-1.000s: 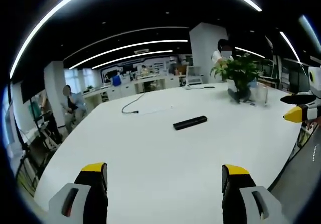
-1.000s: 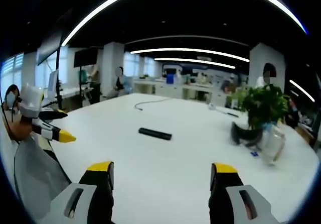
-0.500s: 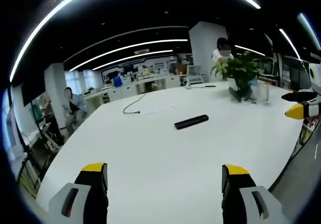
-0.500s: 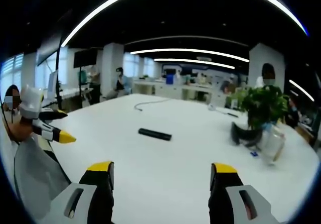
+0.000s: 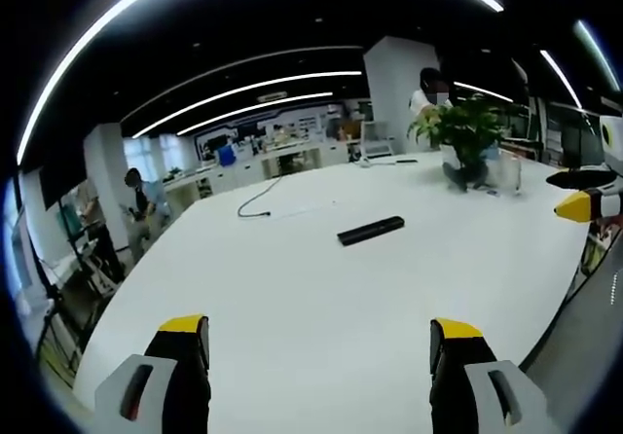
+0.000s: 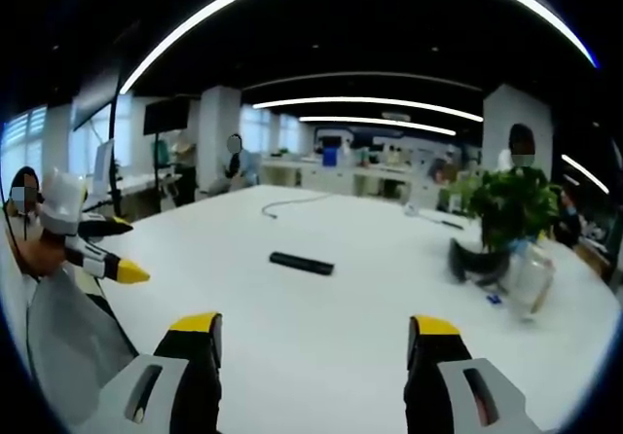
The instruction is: Press the specified remote control buttons in sequence, fully releasing each button before pressing the next.
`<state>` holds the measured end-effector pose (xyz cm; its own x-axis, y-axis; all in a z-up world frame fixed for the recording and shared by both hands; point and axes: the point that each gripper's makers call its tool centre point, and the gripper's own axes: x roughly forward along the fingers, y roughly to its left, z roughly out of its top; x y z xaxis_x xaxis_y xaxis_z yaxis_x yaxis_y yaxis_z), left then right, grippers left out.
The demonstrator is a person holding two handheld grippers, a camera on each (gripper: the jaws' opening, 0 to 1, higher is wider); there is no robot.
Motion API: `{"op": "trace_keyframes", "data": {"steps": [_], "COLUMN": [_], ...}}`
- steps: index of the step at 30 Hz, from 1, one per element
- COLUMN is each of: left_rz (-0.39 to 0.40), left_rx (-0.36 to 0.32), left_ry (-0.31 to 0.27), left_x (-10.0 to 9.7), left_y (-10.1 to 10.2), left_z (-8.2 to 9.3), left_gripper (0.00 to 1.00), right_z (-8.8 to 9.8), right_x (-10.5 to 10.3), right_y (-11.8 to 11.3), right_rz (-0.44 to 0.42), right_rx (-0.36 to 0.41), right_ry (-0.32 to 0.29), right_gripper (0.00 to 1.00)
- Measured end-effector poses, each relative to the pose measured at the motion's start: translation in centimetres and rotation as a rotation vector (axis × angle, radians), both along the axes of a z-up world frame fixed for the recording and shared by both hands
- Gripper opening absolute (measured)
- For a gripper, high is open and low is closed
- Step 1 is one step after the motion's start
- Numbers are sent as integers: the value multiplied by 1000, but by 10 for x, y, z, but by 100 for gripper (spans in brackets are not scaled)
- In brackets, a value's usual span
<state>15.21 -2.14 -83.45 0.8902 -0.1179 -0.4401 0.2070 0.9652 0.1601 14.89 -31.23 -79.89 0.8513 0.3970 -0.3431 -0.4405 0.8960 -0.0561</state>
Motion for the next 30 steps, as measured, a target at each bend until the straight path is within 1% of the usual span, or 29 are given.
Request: {"op": "trace_keyframes", "data": {"steps": [6, 14, 17, 21, 23, 25, 28, 30], "left_rz": [-9, -16, -18, -26, -33, -46, -80, -102], "left_rx": [9, 11, 5, -27, -26, -27, -39, -28], "left_ry": [11, 11, 6, 10, 10, 5, -6, -6], "left_x": [0, 0, 0, 2, 4, 10, 24, 31], "left_y": [-2, -3, -4, -6, -7, -10, -15, -19], "left_z": [-2, -1, 1, 4, 7, 14, 25, 31], "left_gripper": [97, 97, 97, 96, 95, 95, 94, 94], "right_z": [1, 2, 2, 2, 1, 2, 1, 2], "right_x": [0, 1, 0, 0, 0, 0, 0, 0], "right_y": [-2, -4, -4, -2, -2, -2, -3, -3], "right_rz": [-4, -12, -11, -3, -2, -5, -8, -8], "right_rx": [5, 14, 14, 9, 8, 8, 7, 10], "right_ry": [-4, -9, -8, -7, -5, -5, -2, -5], "right_gripper": [76, 76, 76, 76, 76, 75, 75, 75]}}
